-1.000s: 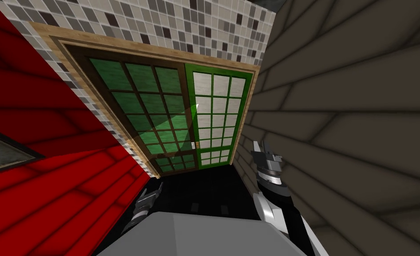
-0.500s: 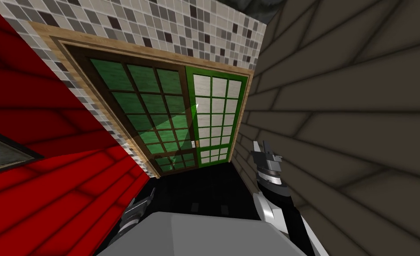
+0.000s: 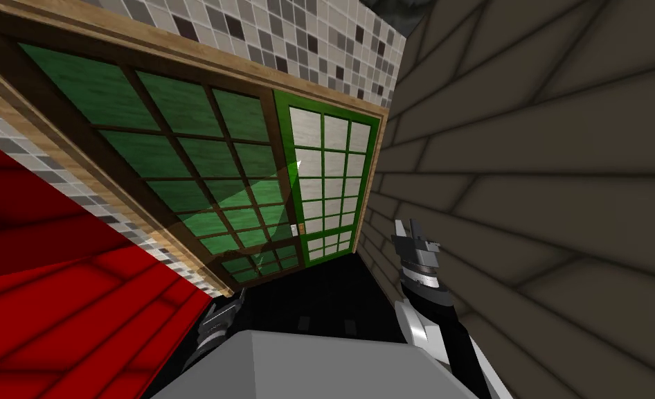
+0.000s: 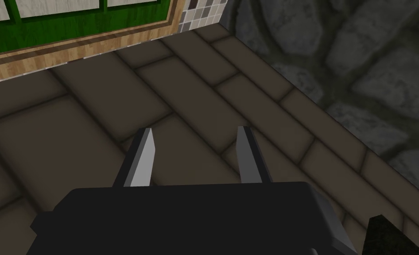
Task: Pull the door open
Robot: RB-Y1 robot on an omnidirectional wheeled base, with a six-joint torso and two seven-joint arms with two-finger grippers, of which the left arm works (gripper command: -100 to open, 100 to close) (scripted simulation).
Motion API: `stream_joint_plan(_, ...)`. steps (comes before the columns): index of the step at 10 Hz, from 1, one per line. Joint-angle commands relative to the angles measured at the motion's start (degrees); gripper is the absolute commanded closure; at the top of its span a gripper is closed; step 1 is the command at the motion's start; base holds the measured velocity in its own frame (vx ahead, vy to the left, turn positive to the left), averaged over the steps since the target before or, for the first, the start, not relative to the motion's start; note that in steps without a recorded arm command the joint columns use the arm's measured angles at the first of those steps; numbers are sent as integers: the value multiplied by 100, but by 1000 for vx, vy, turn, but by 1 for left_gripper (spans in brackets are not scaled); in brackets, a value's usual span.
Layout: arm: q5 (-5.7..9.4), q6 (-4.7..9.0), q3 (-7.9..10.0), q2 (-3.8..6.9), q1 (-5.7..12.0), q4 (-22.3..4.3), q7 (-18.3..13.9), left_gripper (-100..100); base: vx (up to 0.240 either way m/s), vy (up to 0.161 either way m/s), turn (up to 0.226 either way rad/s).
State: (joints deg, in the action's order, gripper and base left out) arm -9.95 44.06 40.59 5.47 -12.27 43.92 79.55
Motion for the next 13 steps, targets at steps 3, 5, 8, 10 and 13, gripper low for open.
stream_joint_plan(3,11,70,-36,-103,357,-97,58,-100,196,40,-162)
stream_joint_plan(5,7,75,-58,-138,450,-93,70,-100,159,21,-86)
stream_joint_plan(8,-15,92,-142,-221,677,-60,86,-100,108,24,-99)
stream_joint_plan(10,-37,107,-218,-290,869,-29,98,-100,220,31,-129)
stream_joint_plan(13,-67,124,-312,-356,1069,13,103,-100,135,24,-77)
